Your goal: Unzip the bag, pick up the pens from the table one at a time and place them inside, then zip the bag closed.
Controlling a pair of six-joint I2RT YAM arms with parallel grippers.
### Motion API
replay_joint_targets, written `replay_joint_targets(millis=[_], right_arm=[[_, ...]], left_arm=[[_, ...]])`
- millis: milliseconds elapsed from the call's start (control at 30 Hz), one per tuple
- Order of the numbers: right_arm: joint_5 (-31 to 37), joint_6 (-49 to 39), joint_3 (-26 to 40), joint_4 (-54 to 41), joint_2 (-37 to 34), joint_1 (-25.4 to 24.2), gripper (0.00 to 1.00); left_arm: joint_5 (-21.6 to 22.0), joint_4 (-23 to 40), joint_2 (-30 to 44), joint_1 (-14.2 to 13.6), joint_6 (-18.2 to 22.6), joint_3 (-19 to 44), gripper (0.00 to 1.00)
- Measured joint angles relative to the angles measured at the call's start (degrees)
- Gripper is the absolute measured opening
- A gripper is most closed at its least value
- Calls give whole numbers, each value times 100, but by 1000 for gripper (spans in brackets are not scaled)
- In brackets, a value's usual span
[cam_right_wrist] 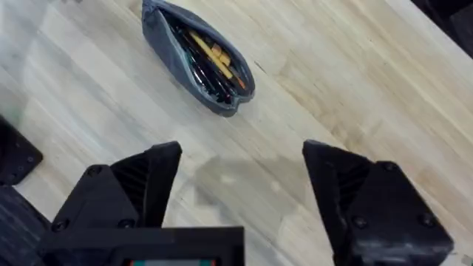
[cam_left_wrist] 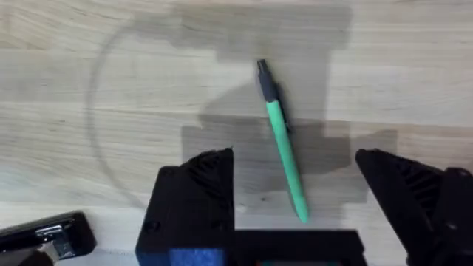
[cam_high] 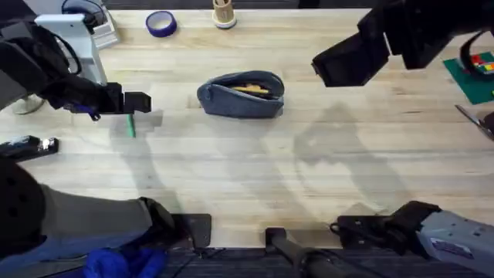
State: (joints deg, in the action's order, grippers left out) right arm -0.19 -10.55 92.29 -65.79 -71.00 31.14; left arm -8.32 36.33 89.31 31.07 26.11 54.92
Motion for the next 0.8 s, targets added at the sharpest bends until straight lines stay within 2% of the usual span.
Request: replay_joint_targets(millis=[367,467,567,633,700,767,800], right_arm=[[0,-2,0,65,0,2,997],[0,-2,0,65,1,2,997],[0,-2,0,65,2,2,997],[0,-2,0,65,2,2,997],[0,-2,0,67,2,2,997],[0,-2,0,66,1,2,997],[0,-2,0,67,0,2,997]], left_arm=[[-47,-134,472,22,-2,44,998],[-76,-126,481,22,-4,59,946],[-101,-158,492,20,-16,59,789],[-106,-188,503,22,-24,61,614],[-126,-215,512,20,-26,66,372],[-150,-217,512,15,-34,71,204],[-155,-219,512,15,-39,74,158]])
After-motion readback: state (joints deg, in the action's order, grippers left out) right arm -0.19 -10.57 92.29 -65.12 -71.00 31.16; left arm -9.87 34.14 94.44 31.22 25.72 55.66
